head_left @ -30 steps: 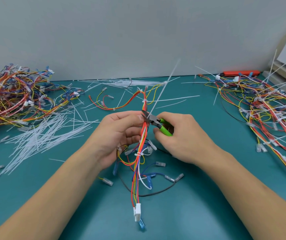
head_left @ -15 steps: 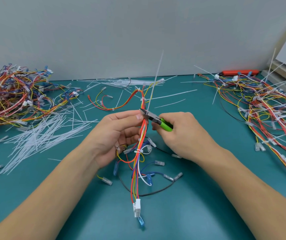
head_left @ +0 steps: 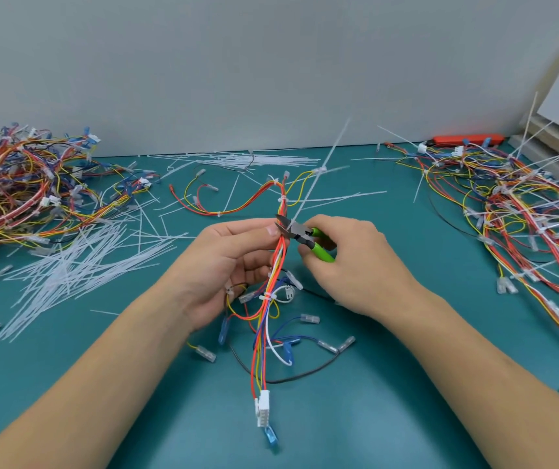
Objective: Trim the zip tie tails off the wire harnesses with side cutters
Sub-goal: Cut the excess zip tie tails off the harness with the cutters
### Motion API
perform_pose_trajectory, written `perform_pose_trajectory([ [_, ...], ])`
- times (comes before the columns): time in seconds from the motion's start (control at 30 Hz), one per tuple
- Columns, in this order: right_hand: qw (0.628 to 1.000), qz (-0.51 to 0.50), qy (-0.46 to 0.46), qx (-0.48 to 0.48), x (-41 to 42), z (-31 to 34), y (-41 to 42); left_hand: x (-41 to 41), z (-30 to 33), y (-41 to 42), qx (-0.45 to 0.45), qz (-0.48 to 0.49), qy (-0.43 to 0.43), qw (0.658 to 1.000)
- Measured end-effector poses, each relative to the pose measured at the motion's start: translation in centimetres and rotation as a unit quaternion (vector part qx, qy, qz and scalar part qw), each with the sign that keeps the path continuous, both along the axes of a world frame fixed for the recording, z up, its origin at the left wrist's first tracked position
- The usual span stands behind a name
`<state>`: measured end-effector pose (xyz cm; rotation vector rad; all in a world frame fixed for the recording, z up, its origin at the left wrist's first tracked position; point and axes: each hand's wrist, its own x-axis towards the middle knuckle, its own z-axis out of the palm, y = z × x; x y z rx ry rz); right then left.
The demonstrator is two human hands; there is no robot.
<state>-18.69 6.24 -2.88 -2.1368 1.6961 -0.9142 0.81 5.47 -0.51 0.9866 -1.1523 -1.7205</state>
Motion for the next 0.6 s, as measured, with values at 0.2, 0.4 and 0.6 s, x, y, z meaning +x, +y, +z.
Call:
perform_pose_trajectory([
  [0.2, 1.0, -0.004, -0.011, 0.02, -0.27, -0.21, -0.14, 0.05, 0.0, -0.04, 0.006, 0.001, -0.001, 1.0],
  [0.4, 1.0, -0.013, 0.009, 0.005, -0.26, 0.05, -0.3, 0.18, 0.22, 0.07, -0.003, -0.011, 0.003, 1.0],
  [0.6, 1.0, 0.021, -0.003, 0.001, -0.05, -0.1, -0.05, 0.16, 0.09, 0.04, -0.001, -0.004, -0.016, 1.0],
])
